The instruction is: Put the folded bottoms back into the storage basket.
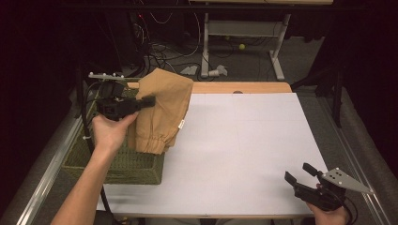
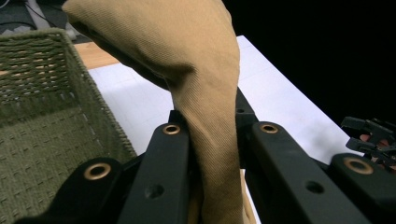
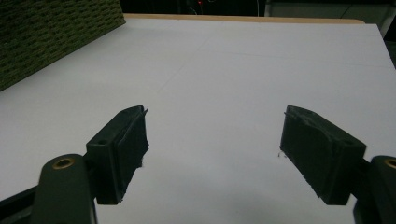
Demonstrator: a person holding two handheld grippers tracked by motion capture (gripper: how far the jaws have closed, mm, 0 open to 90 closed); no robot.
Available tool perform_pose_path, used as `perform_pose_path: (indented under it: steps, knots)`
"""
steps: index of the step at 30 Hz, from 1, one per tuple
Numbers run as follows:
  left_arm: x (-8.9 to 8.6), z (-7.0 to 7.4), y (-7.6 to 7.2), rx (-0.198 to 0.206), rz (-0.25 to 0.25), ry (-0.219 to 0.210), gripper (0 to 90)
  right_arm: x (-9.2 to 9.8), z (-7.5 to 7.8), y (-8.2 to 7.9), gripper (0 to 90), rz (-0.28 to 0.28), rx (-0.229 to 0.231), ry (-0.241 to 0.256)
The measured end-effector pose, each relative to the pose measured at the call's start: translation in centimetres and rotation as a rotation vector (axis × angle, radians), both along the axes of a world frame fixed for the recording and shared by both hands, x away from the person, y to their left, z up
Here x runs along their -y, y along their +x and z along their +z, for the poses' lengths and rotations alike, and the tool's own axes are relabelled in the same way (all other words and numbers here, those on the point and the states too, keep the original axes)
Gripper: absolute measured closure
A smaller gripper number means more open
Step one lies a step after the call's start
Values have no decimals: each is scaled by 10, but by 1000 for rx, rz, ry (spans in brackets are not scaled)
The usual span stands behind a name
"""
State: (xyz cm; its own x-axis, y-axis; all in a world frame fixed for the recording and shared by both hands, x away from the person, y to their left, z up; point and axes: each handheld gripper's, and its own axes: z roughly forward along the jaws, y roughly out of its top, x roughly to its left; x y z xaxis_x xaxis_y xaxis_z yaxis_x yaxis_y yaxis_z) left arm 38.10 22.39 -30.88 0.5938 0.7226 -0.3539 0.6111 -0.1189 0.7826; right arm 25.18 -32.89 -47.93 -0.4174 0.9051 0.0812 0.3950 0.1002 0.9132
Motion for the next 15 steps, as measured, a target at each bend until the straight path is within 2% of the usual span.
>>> perform_pose_path:
  steps: [6, 15]
  knots:
    - [-13, 1, -4, 6, 23, -19, 794, 0, 0, 0, 237, -1, 1, -1]
    - [-30, 1, -9, 17, 62, -26, 795, 0, 0, 0, 237, -1, 0, -1]
